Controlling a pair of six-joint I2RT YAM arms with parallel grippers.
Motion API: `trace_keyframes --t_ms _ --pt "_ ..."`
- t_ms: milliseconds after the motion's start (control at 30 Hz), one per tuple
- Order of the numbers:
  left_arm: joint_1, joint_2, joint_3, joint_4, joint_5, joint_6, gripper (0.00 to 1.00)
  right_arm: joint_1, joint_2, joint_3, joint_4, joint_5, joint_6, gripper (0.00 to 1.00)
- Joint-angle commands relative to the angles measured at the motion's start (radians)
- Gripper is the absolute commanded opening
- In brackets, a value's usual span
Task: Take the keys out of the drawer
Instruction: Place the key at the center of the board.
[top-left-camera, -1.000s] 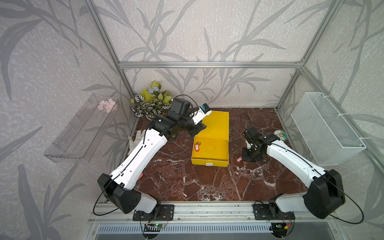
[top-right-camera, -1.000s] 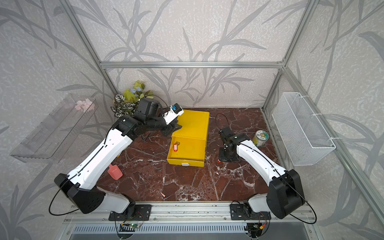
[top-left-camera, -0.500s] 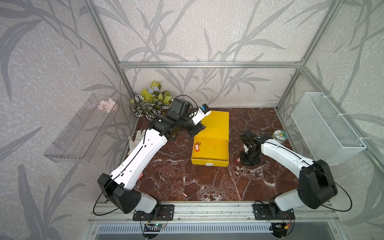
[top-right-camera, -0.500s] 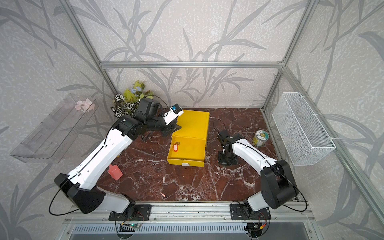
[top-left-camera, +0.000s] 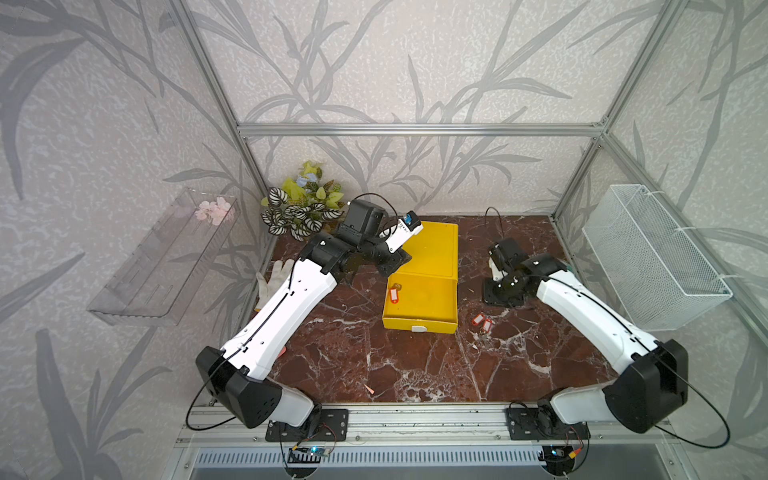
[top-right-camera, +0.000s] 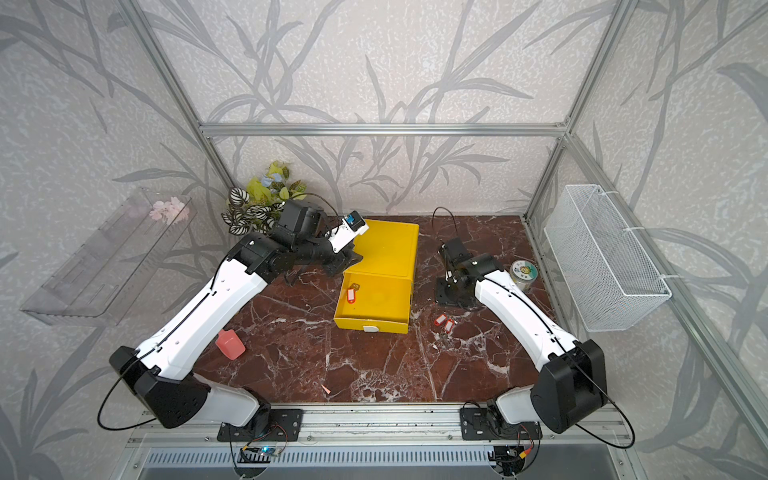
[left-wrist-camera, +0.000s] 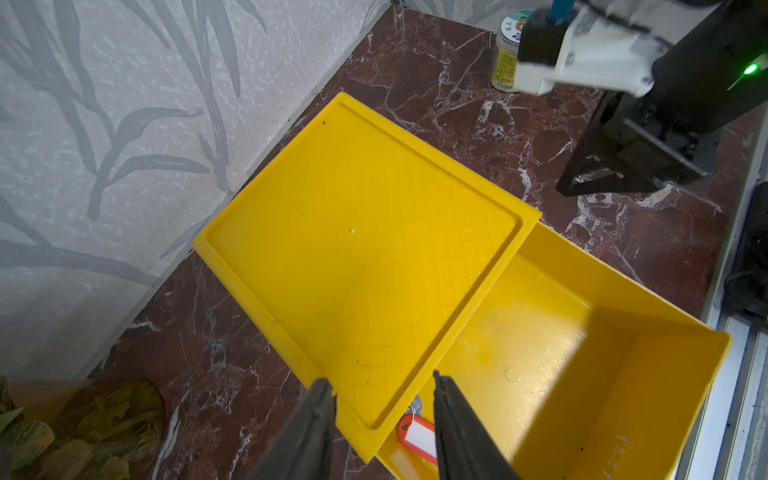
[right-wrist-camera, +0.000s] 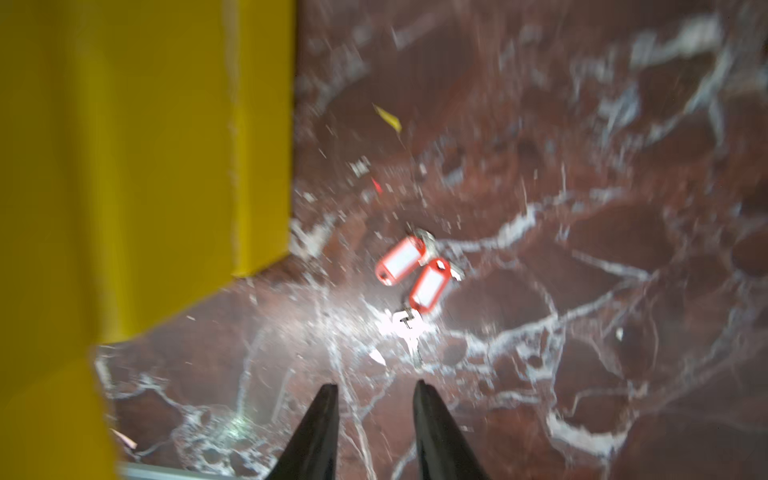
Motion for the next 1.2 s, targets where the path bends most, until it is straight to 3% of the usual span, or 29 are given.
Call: trace_keyframes --t_ms 0,200,300,500,667,833,1167 --pt "-0.020 0.007 0.049 -0.084 -0.065 -0.108 0.42 -0.003 0.025 0.175 0.082 -0.039 -0.089 0.34" --pt "-0.098 0.110 0.234 -0.323 -0.161 -0.228 0.42 -0.003 0.284 0.584 -0.084 -0.162 -0.175 0.33" --pt "-0.127 0.180 0.356 -0.462 -0.211 -0.293 0.39 -0.003 0.349 0.698 -0.131 -0.183 -0.188 0.33" --pt "-0.173 0.292 0.465 -0.594 -0.276 -0.406 0.28 -0.003 0.288 0.611 -0.060 -0.195 -0.200 0.31" --pt "-0.204 0.310 0.443 -0.593 -0.396 -0.509 0.29 -0.003 0.269 0.571 -0.008 -0.226 -0.165 0.31" --pt "-0.224 0.316 0.412 -0.590 -0.424 -0.573 0.30 -0.002 0.277 0.586 0.031 -0.274 -0.161 0.31" --pt "-0.232 0.384 0.451 -0.623 -0.435 -0.641 0.30 0.024 0.404 0.705 -0.144 -0.290 -0.260 0.36"
